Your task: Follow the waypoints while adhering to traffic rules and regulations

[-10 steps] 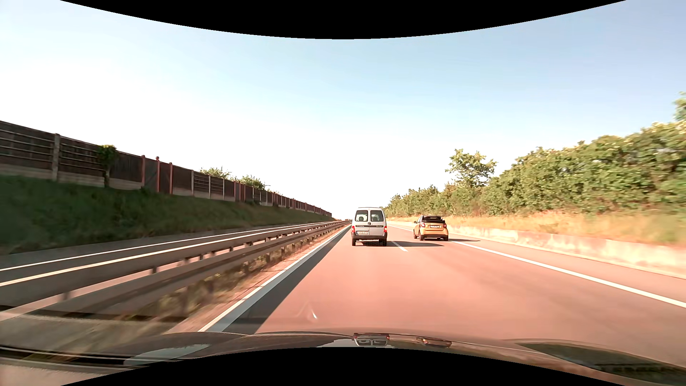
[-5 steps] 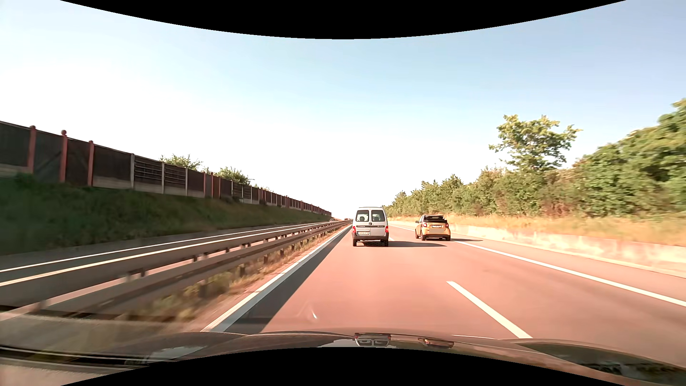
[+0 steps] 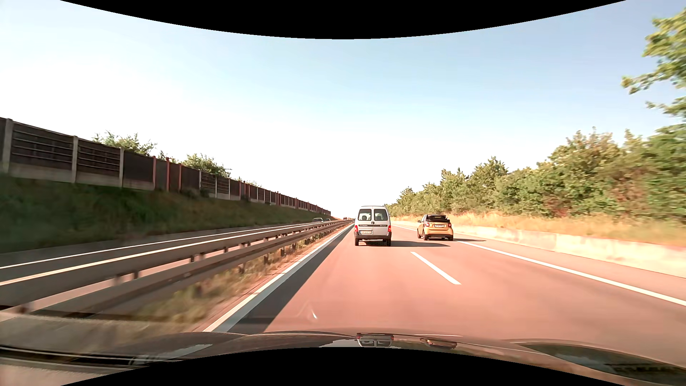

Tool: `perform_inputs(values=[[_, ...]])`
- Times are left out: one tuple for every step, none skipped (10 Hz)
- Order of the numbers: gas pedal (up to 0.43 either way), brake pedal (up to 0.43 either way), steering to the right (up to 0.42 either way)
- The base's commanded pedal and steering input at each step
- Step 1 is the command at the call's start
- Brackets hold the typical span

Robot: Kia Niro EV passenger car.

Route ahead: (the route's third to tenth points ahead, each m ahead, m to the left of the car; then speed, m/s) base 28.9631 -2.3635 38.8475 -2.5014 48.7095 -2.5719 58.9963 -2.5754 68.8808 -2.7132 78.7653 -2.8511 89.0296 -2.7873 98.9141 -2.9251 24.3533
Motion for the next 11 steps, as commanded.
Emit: perform_inputs(values=[[0.150, 0.006, -0.001], [0.150, 0.006, -0.001], [0.157, 0.006, 0.000], [0.157, 0.006, 0.000], [0.157, 0.006, 0.000], [0.157, 0.006, 0.000], [0.157, 0.006, 0.000], [0.157, 0.006, 0.000], [0.157, 0.006, 0.000], [0.177, 0.006, 0.000], [0.220, 0.006, 0.000]])
